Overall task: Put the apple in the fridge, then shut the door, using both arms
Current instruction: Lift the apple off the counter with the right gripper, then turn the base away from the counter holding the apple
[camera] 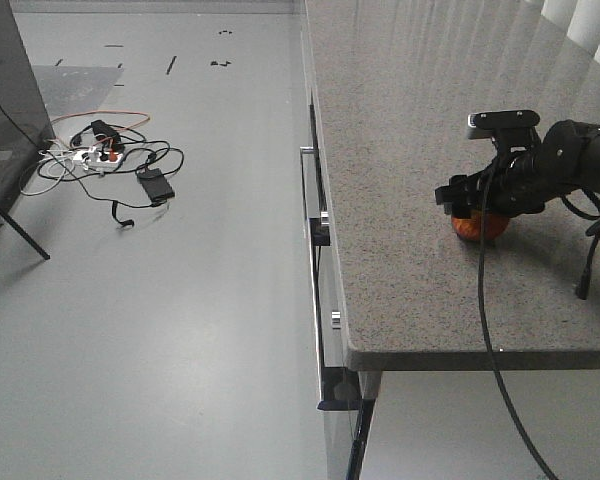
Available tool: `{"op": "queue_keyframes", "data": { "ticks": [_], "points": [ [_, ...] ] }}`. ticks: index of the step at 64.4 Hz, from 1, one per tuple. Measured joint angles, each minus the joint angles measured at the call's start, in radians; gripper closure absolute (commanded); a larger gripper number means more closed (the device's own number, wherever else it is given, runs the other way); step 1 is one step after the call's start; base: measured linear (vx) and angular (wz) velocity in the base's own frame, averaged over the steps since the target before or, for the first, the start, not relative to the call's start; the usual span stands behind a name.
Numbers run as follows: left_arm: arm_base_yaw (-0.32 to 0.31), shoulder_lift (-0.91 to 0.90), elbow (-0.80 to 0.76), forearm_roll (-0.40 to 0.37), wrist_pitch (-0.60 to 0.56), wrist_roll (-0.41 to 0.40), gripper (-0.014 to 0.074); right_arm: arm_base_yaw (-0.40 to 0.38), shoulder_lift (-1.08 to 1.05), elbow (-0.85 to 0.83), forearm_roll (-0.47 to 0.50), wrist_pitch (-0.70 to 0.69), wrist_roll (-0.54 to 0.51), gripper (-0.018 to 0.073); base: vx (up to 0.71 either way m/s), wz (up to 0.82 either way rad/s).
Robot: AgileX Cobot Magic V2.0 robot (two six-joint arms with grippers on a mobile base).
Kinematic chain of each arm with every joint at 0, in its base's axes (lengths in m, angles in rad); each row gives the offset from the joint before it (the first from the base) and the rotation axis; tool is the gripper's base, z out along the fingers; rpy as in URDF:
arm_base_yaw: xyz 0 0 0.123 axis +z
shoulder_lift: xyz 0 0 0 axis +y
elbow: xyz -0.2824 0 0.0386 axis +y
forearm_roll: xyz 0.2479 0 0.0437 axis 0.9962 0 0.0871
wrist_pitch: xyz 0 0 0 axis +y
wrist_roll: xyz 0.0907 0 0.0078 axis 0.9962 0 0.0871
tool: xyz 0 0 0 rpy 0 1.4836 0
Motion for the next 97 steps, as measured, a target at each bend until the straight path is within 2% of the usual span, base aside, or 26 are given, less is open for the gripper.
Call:
{"op": "queue_keyframes", "data": {
  "ticks": [10, 20, 37, 52, 76, 97],
  "points": [
    [0.0, 0.0, 0.0, 0.0, 0.0, 0.0, 0.0603, 0.0, -0.005, -0.001, -0.003, 0.012, 0.0, 0.0398, 0.0, 0.0],
    [0.0, 0.0, 0.0, 0.0, 0.0, 0.0, 0.0603, 0.0, -0.043, 0.002, -0.008, 0.032, 0.0, 0.0459, 0.0, 0.0],
    [0.0, 0.0, 0.0, 0.0, 0.0, 0.0, 0.0603, 0.0, -0.272, 0.002, -0.008, 0.037, -0.001, 0.0461, 0.0, 0.0],
    [0.0, 0.0, 0.0, 0.0, 0.0, 0.0, 0.0603, 0.0, -0.519, 0.011, -0.006, 0.171, -0.017, 0.0461, 0.0, 0.0],
    [0.0, 0.0, 0.0, 0.0, 0.0, 0.0, 0.0603, 0.0, -0.969, 0.273, 0.068, 0.215, -0.048, 0.0461, 0.0, 0.0],
    [0.0, 0.0, 0.0, 0.0, 0.0, 0.0, 0.0603, 0.0, -1.135, 0.337, 0.071, 0.244, -0.049, 0.0461, 0.0, 0.0]
  ]
}}
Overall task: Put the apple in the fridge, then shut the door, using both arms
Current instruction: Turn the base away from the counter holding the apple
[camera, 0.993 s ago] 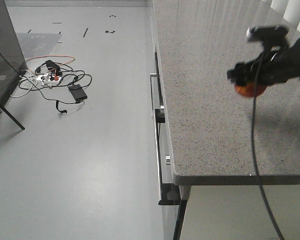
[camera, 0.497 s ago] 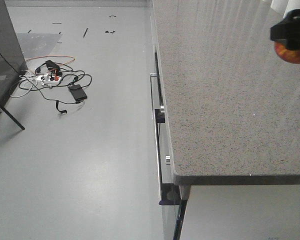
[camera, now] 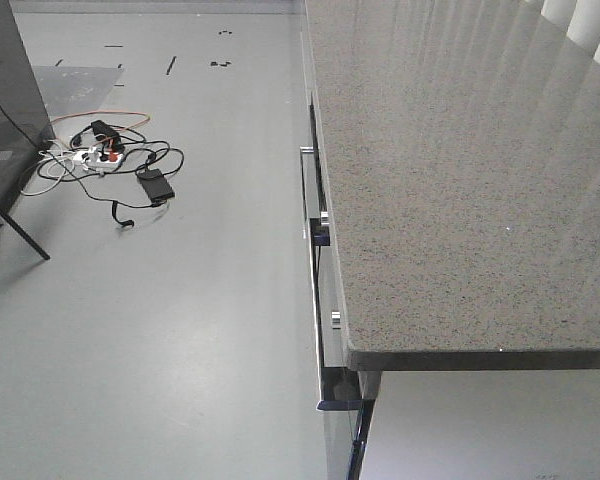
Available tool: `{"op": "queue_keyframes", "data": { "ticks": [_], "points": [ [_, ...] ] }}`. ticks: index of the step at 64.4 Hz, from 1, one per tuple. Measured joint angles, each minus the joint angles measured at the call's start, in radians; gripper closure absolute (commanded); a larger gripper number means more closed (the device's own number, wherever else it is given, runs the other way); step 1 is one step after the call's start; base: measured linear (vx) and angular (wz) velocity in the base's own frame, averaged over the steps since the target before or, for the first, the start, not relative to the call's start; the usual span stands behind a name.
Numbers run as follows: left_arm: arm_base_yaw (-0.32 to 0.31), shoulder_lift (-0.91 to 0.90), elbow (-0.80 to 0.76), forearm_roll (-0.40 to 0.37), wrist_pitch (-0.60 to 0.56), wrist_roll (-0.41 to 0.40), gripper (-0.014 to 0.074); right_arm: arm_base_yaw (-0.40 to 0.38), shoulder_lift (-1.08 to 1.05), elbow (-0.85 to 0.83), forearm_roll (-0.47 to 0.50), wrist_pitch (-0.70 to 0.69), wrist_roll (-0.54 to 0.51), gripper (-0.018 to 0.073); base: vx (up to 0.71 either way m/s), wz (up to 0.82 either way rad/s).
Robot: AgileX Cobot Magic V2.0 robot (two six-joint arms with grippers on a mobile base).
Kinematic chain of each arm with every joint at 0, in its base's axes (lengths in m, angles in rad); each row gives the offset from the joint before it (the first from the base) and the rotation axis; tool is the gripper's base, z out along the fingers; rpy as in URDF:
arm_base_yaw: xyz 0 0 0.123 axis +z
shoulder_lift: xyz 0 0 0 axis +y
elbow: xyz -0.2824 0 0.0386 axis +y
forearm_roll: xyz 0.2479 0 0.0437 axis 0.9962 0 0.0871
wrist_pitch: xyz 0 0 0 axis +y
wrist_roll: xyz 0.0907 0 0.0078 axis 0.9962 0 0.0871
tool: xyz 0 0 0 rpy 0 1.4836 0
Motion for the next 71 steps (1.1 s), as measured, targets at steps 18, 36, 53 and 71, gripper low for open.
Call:
{"op": "queue_keyframes", "data": {
  "ticks": [18, 36, 53, 71],
  "points": [
    [0.0, 0.0, 0.0, 0.0, 0.0, 0.0, 0.0603, 0.0, -0.013, 0.001, 0.0, 0.002, 0.0, 0.0461, 0.0, 0.0],
    [0.0, 0.0, 0.0, 0.0, 0.0, 0.0, 0.0603, 0.0, -0.014, 0.002, 0.0, 0.003, 0.0, 0.0461, 0.0, 0.0],
    [0.0, 0.0, 0.0, 0.0, 0.0, 0.0, 0.0603, 0.0, -0.014, 0.002, 0.0, 0.003, 0.0, 0.0461, 0.0, 0.0],
    [0.0, 0.0, 0.0, 0.0, 0.0, 0.0, 0.0603, 0.0, -0.014, 0.002, 0.0, 0.003, 0.0, 0.0461, 0.0, 0.0]
  ]
}}
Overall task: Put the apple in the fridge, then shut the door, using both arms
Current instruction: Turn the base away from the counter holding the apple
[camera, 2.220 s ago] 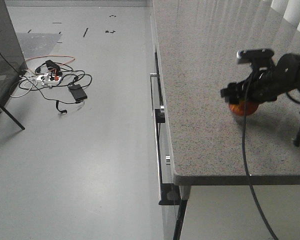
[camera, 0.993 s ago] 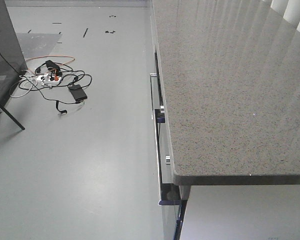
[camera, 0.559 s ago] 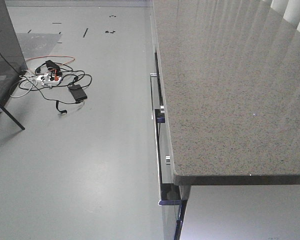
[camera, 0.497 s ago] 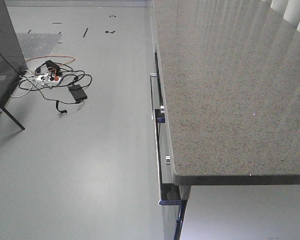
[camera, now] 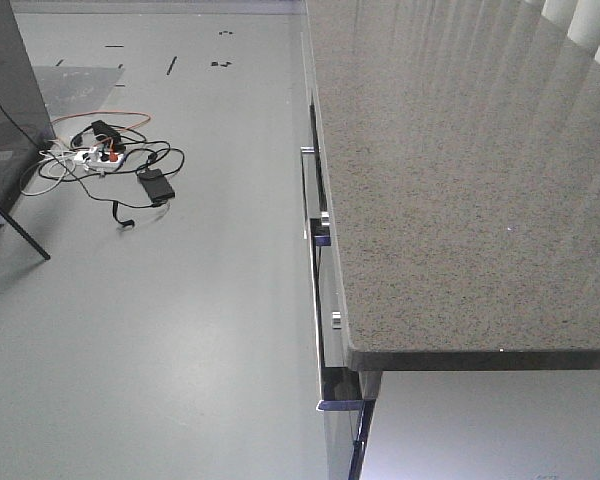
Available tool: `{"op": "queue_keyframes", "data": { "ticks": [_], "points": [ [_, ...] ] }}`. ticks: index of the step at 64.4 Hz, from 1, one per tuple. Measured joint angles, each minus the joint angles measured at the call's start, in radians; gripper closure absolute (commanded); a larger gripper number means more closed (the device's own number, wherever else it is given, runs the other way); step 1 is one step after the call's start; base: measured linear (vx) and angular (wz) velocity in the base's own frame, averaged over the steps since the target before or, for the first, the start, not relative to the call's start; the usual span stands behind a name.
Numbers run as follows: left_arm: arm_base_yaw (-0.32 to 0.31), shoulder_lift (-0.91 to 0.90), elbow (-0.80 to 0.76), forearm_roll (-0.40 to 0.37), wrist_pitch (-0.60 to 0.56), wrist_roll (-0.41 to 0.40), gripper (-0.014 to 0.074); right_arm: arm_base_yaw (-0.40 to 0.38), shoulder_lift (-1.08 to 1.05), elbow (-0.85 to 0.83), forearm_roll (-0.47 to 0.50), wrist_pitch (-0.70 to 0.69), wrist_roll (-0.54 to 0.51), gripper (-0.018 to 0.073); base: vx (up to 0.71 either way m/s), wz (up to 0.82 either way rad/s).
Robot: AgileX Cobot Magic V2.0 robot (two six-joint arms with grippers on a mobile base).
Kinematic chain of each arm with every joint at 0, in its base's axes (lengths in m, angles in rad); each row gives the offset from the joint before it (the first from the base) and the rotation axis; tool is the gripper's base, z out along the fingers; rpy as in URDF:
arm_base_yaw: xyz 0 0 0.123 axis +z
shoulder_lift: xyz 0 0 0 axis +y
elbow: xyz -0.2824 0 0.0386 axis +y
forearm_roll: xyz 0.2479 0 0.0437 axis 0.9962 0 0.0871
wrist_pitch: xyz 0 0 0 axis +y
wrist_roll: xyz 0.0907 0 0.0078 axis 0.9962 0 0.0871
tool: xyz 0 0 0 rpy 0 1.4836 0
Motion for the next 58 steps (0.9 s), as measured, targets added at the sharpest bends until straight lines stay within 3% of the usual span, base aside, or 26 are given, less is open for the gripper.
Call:
{"op": "queue_keyframes", "data": {
  "ticks": [29, 58],
  "points": [
    [0.0, 0.0, 0.0, 0.0, 0.0, 0.0, 0.0603, 0.0, 0.0, 0.0, 0.0, 0.002, 0.0, 0.0461, 0.0, 0.06],
    [0.0, 0.0, 0.0, 0.0, 0.0, 0.0, 0.0603, 0.0, 0.0, 0.0, 0.0, 0.002, 0.0, 0.0461, -0.01, 0.38]
  ]
}}
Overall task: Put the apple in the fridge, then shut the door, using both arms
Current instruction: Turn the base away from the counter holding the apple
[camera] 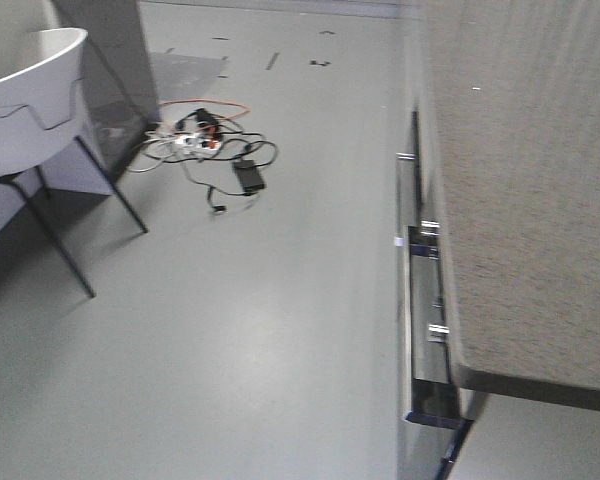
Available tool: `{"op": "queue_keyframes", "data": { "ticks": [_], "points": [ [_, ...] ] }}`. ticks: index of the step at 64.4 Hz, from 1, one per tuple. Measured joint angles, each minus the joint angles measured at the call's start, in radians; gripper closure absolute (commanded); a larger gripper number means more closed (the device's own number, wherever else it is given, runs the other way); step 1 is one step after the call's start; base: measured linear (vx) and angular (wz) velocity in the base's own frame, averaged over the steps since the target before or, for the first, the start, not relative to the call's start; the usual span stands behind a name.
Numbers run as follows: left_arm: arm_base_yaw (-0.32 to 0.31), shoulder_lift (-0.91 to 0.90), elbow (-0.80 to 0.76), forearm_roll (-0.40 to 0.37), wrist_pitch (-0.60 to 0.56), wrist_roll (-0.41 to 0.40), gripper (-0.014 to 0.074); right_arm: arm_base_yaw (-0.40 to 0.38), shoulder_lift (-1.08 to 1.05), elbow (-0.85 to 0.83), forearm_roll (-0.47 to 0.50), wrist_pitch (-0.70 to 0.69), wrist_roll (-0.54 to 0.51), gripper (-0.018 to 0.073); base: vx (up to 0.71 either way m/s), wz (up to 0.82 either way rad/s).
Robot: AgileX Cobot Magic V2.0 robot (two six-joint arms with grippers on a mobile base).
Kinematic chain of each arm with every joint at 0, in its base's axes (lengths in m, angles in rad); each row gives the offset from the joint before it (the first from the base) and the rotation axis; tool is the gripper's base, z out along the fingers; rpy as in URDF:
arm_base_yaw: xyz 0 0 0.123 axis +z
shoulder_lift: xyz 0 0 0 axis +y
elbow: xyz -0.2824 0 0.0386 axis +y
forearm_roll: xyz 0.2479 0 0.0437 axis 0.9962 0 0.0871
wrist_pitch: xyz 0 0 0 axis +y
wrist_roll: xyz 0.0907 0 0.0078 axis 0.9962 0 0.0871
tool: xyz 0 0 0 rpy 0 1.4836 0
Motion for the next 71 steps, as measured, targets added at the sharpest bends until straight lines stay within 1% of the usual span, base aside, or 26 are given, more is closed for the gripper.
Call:
{"op": "queue_keyframes", "data": {
  "ticks": [40, 71],
  "points": [
    [0.0, 0.0, 0.0, 0.0, 0.0, 0.0, 0.0603, 0.0, 0.0, 0.0, 0.0, 0.0, 0.0, 0.0461, -0.02, 0.51],
    [0.0, 0.0, 0.0, 0.0, 0.0, 0.0, 0.0603, 0.0, 0.0, 0.0, 0.0, 0.0, 0.0, 0.0461, -0.01, 0.31]
  ]
}}
